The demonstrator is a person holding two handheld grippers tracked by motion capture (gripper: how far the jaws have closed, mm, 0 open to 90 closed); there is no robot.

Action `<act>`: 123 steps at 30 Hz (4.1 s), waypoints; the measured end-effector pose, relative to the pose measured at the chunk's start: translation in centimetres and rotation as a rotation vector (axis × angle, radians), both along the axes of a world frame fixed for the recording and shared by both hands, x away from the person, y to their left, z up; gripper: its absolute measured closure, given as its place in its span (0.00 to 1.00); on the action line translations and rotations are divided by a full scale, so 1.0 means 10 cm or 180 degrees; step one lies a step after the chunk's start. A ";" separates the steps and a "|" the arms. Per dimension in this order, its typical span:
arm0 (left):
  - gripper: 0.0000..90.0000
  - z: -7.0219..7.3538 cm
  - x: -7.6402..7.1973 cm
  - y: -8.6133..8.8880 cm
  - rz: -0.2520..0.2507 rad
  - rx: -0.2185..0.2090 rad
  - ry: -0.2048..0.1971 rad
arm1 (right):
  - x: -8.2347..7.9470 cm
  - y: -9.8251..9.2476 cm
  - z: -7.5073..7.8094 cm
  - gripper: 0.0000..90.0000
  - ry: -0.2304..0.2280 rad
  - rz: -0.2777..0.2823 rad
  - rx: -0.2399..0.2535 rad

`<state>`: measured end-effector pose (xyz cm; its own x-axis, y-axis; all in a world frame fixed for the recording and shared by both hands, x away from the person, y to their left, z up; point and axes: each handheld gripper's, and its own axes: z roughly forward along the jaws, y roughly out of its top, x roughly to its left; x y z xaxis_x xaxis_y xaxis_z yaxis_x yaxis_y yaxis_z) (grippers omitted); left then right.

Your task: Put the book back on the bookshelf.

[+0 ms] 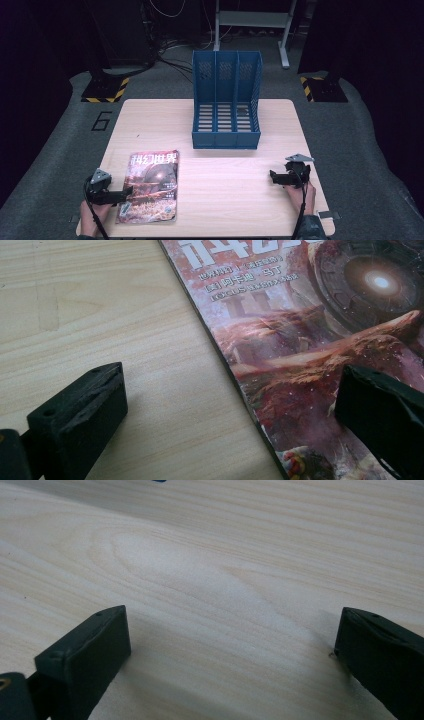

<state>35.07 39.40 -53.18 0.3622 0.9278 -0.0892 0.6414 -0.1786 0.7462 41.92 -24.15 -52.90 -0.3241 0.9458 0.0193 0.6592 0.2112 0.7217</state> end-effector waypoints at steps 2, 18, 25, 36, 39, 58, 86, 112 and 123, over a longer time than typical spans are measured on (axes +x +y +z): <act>0.00 0.01 0.00 0.01 -0.0009 -0.0009 0.0020 | 0.00 0.00 0.00 0.01 -0.0002 -0.0006 -0.0001; 0.00 0.13 0.07 -0.14 -0.0223 -0.0050 0.0079 | 0.00 0.00 0.00 0.03 -0.0031 0.0045 -0.0026; 0.00 0.06 0.10 -0.30 -0.0344 0.0059 0.0178 | 0.00 0.01 0.00 0.04 -0.0058 0.0038 -0.0016; 0.00 0.06 0.06 -0.43 -0.0325 0.0217 0.0133 | 0.00 0.01 0.00 0.04 -0.0051 0.0011 -0.0002; 0.00 0.05 0.04 -0.48 -0.0285 0.0207 0.0071 | 0.00 0.01 0.00 0.04 -0.0050 0.0006 0.0000; 0.00 0.06 0.02 -0.85 -0.0410 0.0250 0.0106 | 0.00 0.01 0.00 0.05 -0.0053 -0.0008 0.0003; 0.00 0.06 0.10 -1.51 -0.0629 0.0253 0.0103 | 0.00 0.01 0.00 0.05 -0.0058 0.0021 -0.0007; 0.00 0.05 0.13 -2.04 -0.0678 0.0251 0.0114 | 0.00 0.00 0.00 0.06 -0.0053 0.0038 -0.0024; 0.03 0.07 0.12 -2.15 -0.0752 0.0141 0.0050 | -0.01 0.00 0.01 0.09 -0.0043 0.0057 -0.0015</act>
